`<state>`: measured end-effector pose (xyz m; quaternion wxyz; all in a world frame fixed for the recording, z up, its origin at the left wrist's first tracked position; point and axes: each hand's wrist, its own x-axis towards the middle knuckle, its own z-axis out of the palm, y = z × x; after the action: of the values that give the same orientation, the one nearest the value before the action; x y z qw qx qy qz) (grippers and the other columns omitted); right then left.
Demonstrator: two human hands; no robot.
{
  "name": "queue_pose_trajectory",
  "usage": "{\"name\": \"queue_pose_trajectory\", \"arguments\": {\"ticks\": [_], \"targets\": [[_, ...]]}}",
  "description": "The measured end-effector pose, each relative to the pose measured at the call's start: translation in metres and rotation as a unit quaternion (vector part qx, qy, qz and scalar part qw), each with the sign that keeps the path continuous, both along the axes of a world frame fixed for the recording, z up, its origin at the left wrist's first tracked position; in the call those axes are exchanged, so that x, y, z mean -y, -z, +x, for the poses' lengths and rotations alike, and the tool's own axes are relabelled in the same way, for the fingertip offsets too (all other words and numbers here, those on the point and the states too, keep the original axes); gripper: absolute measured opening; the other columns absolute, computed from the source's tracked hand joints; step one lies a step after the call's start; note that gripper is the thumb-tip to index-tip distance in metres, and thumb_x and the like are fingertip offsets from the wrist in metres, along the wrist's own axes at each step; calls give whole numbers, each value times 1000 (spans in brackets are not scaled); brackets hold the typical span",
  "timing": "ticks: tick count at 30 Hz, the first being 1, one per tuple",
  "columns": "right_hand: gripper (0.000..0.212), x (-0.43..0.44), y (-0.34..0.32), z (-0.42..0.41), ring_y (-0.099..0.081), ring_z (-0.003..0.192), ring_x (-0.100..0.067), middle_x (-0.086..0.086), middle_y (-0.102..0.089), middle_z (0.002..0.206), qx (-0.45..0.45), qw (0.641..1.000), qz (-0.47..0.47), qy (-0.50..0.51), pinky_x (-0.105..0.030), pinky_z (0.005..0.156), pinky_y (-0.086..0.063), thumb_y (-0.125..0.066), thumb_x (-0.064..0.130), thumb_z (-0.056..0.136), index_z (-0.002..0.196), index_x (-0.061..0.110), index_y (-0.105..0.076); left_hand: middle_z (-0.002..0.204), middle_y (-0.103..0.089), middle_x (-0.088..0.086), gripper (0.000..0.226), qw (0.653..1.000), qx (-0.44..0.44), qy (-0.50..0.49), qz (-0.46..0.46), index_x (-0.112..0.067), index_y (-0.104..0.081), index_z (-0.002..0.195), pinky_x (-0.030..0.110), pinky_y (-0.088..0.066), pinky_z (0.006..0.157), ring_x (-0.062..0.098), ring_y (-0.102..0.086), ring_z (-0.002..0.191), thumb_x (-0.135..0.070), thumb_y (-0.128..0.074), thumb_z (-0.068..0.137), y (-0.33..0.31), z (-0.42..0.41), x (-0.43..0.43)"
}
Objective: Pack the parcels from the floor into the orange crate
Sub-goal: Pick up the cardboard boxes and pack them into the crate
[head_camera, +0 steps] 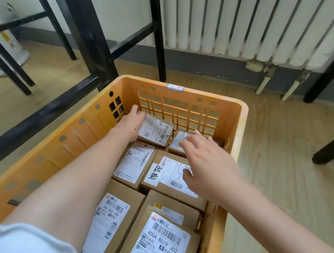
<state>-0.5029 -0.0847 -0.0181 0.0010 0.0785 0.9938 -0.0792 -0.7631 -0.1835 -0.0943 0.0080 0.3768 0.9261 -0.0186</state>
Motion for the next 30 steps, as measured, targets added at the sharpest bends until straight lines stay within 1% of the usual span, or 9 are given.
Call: {"name": "queue_pose_trajectory", "arguments": {"ticks": [5, 8, 10, 14, 16, 20, 23, 26, 30], "targets": [[61, -3, 3, -1, -6, 147, -26, -3, -28, 151, 36, 999, 23, -6, -43, 118, -8, -51, 36, 89, 143, 19, -28, 115, -48, 9, 58, 989, 77, -94, 81, -35, -13, 142, 35, -46, 60, 25, -55, 84, -50, -41, 95, 15, -2, 3], [63, -3, 4, -1, -6, 147, -26, -2, -28, 151, 39, 999, 23, -4, -43, 118, -7, -51, 38, 89, 144, 21, -27, 145, -18, 14, 90, 994, 63, -80, 28, -39, -10, 147, 48, -44, 95, 39, -31, 127, -7, -64, 81, 18, 5, -1], [64, -2, 3, -2, -6, 147, -26, -2, -27, 152, 45, 999, 22, -3, -43, 118, -7, -51, 38, 89, 145, 22, -25, 149, -6, 14, 97, 995, 68, -76, 18, -39, -6, 147, 51, -34, 104, 42, -18, 132, -3, -61, 76, 21, 8, -4], [66, -2, 1, -8, -8, 146, -33, -8, -25, 153, 119, 992, 39, 8, -51, 118, -7, -53, 37, 89, 146, 22, -24, 156, 6, 9, 71, 960, 196, -152, 129, -45, -18, 146, 56, -9, 112, 41, 0, 138, -44, -53, 84, 30, 11, -14], [64, -3, -3, -26, -15, 143, -40, -13, -28, 150, 185, 982, 36, 5, -57, 116, -8, -54, 36, 88, 144, 19, -28, 156, 7, 8, 83, 937, 219, -187, 196, -37, -22, 147, 58, -7, 112, 41, 5, 141, -68, -55, 77, 33, 10, -18], [59, -5, 1, -84, -44, 122, -35, -15, -42, 134, 223, 975, 15, -7, -54, 106, -34, -53, 26, 90, 143, 12, -31, 150, -10, 17, 126, 924, 150, -266, 228, -17, -12, 149, 50, -24, 110, 40, -14, 137, -77, -69, 54, 38, 18, -24], [43, -10, 22, -116, -55, 89, -24, -9, -55, 105, 248, 968, -35, 26, -35, 76, -51, -47, 12, 90, 133, 8, -45, 147, -25, 16, 121, 877, 193, -308, 316, -10, -17, 146, 46, -35, 104, 34, -28, 135, -61, -80, 57, 46, 17, -15], [53, -15, 50, -128, -42, 121, -33, -14, -43, 137, 244, 967, -45, 47, -48, 99, -43, -43, 15, 91, 143, 11, -32, 130, -50, 13, 82, 844, 236, -306, 372, -8, -35, 132, 35, -48, 82, 28, -53, 115, -45, -78, 72, 59, 7, 2], [76, -19, 68, -131, -12, 140, -38, -12, -20, 155, 231, 972, -9, 42, -56, 105, -32, -42, 16, 89, 152, 22, 0, 126, -55, 10, 64, 843, 261, -290, 371, -11, -42, 128, 39, -50, 90, 25, -57, 111, -37, -73, 79, 67, -3, 10]]}}
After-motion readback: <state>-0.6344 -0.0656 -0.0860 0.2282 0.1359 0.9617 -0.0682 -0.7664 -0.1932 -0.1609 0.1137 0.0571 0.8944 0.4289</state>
